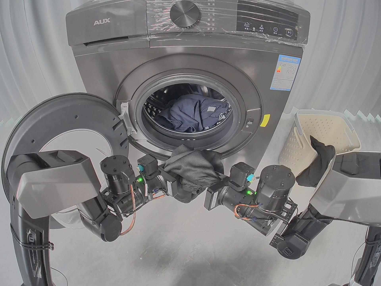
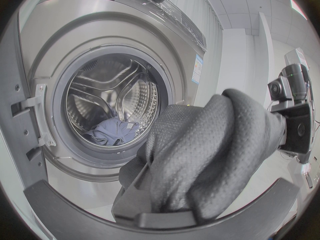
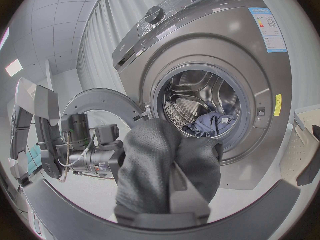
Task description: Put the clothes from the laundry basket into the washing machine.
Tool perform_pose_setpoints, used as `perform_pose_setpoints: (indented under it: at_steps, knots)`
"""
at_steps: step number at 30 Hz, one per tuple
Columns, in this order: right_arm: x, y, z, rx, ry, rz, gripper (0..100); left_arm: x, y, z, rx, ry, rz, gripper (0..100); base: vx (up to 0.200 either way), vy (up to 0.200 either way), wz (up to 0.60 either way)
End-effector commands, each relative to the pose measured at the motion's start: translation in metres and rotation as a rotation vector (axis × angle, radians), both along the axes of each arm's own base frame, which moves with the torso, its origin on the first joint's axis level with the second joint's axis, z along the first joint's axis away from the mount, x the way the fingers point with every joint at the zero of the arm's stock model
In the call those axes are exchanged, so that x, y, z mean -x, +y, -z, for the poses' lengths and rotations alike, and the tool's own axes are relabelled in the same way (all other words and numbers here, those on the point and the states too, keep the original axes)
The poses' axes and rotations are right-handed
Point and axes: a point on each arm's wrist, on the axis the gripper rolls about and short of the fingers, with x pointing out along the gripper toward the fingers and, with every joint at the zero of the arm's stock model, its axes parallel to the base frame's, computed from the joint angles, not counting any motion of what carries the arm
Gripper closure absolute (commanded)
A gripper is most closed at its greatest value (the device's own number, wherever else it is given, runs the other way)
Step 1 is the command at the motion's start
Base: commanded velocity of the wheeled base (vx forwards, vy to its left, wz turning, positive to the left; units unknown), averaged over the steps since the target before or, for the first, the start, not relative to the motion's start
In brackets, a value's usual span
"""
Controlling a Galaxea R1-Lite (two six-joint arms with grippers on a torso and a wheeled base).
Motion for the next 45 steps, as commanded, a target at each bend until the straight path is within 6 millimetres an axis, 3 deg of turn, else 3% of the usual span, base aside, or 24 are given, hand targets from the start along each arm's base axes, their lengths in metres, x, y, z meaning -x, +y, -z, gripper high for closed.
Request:
perform_pose_setpoints:
  at_steps: [1,5,11,17,22,27,31,37,45]
  knots:
    - [0.001,0.001,0.004,0.01,0.011,-0.005,0,0.004,0.002,-0.01,0.011,-0.018,0.0,100,0.0,0.0,0.0]
    - [0.012,-0.005,0.009,0.044,0.041,-0.02,0,0.012,0.002,-0.02,0.022,-0.029,0.004,100,0.0,0.0,0.0]
    - [0.055,-0.04,0.049,0.224,0.219,-0.071,0,0.044,0.018,-0.039,0.016,-0.014,0.011,100,0.0,0.0,0.0]
    - [0.074,-0.064,0.067,0.321,0.328,-0.06,0,0.071,0.033,-0.051,0.01,-0.005,0.009,100,0.0,0.0,0.0]
    - [0.073,-0.072,0.065,0.319,0.33,-0.035,0,0.091,0.042,-0.059,0.011,-0.004,0.014,100,0.0,0.0,0.0]
    - [0.063,-0.073,0.041,0.226,0.25,0.003,0,0.103,0.044,-0.064,0.011,-0.011,0.026,100,0.0,0.0,0.0]
    - [0.039,-0.09,0.016,0.117,0.149,0.141,0,0.105,0.048,-0.064,0.011,-0.004,0.018,100,0.0,0.0,0.0]
    - [0.025,-0.107,0.009,0.089,0.131,0.22,0,0.106,0.057,-0.064,0.01,0.002,-0.015,100,0.0,0.0,0.0]
    - [0.024,-0.104,0.007,0.079,0.12,0.214,0,0.108,0.058,-0.06,0.01,0.028,-0.011,100,0.025,0.0,0.0]
